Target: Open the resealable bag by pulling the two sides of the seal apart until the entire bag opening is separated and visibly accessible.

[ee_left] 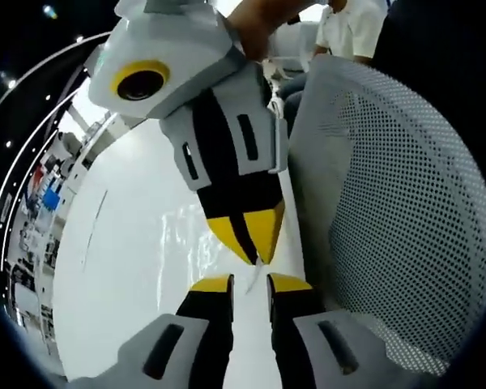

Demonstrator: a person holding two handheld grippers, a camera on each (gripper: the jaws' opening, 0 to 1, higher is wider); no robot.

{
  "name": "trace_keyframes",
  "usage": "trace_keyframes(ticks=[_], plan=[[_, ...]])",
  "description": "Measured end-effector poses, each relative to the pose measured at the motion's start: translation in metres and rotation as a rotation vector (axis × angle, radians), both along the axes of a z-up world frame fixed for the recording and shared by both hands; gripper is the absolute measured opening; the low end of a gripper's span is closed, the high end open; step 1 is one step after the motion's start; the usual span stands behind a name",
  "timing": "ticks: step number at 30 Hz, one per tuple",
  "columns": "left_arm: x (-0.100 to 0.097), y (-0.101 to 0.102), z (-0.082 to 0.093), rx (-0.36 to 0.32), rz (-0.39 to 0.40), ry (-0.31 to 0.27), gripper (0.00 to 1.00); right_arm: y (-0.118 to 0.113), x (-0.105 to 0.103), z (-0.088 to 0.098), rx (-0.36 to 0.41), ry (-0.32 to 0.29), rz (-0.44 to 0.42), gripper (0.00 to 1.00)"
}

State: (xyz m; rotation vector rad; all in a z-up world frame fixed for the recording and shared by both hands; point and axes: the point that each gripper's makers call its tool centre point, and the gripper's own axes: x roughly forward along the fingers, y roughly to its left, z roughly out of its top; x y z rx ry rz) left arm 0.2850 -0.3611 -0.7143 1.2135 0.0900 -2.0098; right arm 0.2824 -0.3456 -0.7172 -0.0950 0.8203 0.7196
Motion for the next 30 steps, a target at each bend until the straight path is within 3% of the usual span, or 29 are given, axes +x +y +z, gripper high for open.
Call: trace_keyframes(ticks=[5,7,8,13,21,27,30], plan=[[-0.005,0.002,-0.002,-0.005,-0.041,-0.024,0.07,0.0,-0.003,-0.002,-0.047,-0.002,0.029,0.0],[-0.007,0.0,0.0,-0.037,-0.115,-0.073,0.02,0.0,-0.004,-0.002,-0.057,-0.002,0.039,0.0],[-0.009,0.004,-0.003,-0.01,-0.143,-0.082,0.01,-0.001,-0.004,-0.002,-0.066,-0.003,0.046,0.0],[-0.011,0.004,-0.005,-0.006,-0.165,-0.072,0.0,0.0,-0.006,-0.004,-0.102,-0.006,0.07,0.0],[-0.005,0.004,-0.006,-0.016,-0.144,-0.054,0.0,0.001,0.0,-0.005,-0.141,-0.071,0.05,0.01],[0.0,0.004,-0.006,0.008,-0.073,-0.013,0.0,0.002,0.007,-0.009,-0.243,-0.123,0.065,0.01],[0.001,0.004,-0.006,0.009,-0.075,-0.017,0.0,0.0,0.008,-0.011,-0.278,-0.131,0.083,0.0]])
